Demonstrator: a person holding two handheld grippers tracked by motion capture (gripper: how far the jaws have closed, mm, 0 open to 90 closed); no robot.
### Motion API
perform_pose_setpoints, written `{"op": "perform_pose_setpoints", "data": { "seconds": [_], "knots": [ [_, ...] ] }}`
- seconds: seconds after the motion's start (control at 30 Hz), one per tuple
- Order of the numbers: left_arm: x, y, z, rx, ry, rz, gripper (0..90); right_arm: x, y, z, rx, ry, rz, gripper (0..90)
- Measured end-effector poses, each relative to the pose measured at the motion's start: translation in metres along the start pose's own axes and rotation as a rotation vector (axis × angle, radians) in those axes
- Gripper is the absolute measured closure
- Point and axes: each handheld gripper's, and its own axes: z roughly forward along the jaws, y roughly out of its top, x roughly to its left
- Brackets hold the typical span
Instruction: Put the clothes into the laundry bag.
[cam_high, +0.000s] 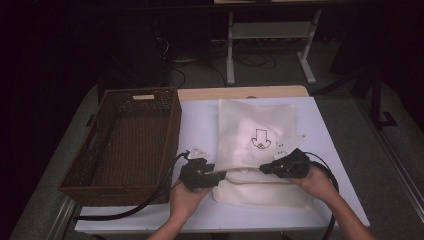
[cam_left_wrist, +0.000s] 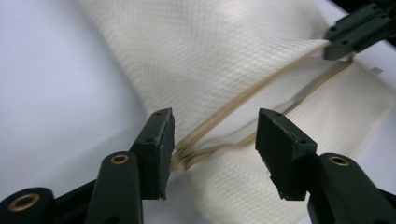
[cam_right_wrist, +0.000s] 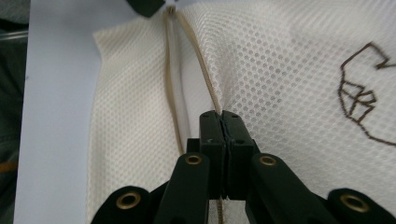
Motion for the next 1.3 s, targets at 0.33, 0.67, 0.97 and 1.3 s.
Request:
{"op": "perform_pose_setpoints", "data": {
  "seconds": [0.33,0.67,0.97,1.3],
  "knots": [
    [0.017,-0.010,0.027,0.078,-0.078,-0.093,57.1,-0.005,-0.018,0.013,0.047,0.075,0.048,75.1],
    [0.014,-0.015,0.014,0.051,-0.123,-0.066,79.7,-0.023,-0.038,-0.018,-0.037,-0.072,0.179,71.0],
    [0.010,-0.010,-0.003,0.007,-0.148,-0.036,59.8,-0.021,-0.056,-0.005,0.032,-0.065,0.217,71.6],
    [0.022,0.002,0.009,-0.033,-0.174,-0.109,62.5,-0.023,-0.056,-0.002,0.021,-0.046,0.232,71.5]
  ]
}}
